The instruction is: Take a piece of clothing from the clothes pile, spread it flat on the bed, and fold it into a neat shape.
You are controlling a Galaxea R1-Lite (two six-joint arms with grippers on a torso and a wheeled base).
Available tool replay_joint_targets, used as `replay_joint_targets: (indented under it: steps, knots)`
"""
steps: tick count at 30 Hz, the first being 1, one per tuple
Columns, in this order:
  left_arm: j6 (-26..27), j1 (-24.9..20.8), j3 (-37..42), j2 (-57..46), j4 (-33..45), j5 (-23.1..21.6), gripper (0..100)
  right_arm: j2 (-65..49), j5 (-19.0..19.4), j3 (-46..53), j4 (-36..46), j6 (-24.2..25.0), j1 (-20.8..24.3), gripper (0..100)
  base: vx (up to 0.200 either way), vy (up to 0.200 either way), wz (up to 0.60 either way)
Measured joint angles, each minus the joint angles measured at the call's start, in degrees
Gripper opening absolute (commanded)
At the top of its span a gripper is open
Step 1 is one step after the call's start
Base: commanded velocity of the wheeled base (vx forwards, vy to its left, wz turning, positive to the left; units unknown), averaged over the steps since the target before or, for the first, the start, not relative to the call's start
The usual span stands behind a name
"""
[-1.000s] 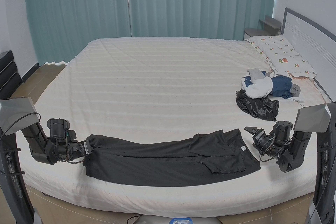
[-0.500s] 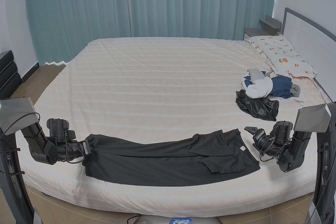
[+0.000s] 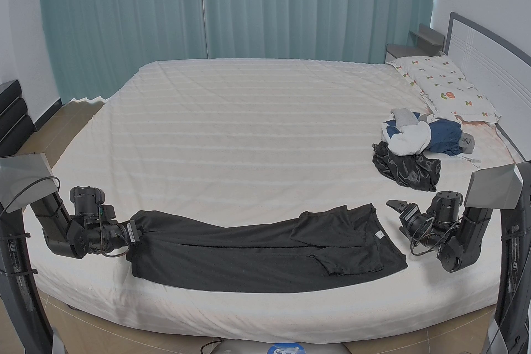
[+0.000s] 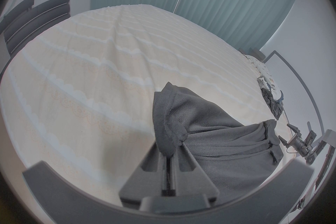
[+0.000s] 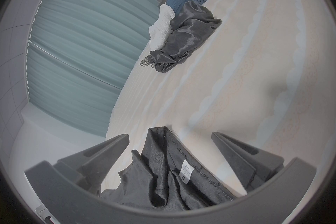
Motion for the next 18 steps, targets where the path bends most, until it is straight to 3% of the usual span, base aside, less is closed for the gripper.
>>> replay_joint_targets:
  steps: [16, 17, 18]
  knots:
    - [-0.11, -1.76, 0.05, 1.5, -0.74, 0.35, 0, 0.0, 0.0, 0.0, 0.0, 0.0, 0.0, 100, 0.0, 0.0, 0.0]
    - [-0.01, -1.9, 0.06, 1.69, -0.82, 0.35, 100, 0.0, -0.01, 0.0, 0.01, 0.0, 0.0, 100, 0.0, 0.0, 0.0]
    - [0.0, -2.04, 0.2, 1.8, -0.85, 0.33, 100, 0.0, -0.01, -0.01, 0.0, 0.0, 0.0, 100, 0.0, 0.0, 0.0]
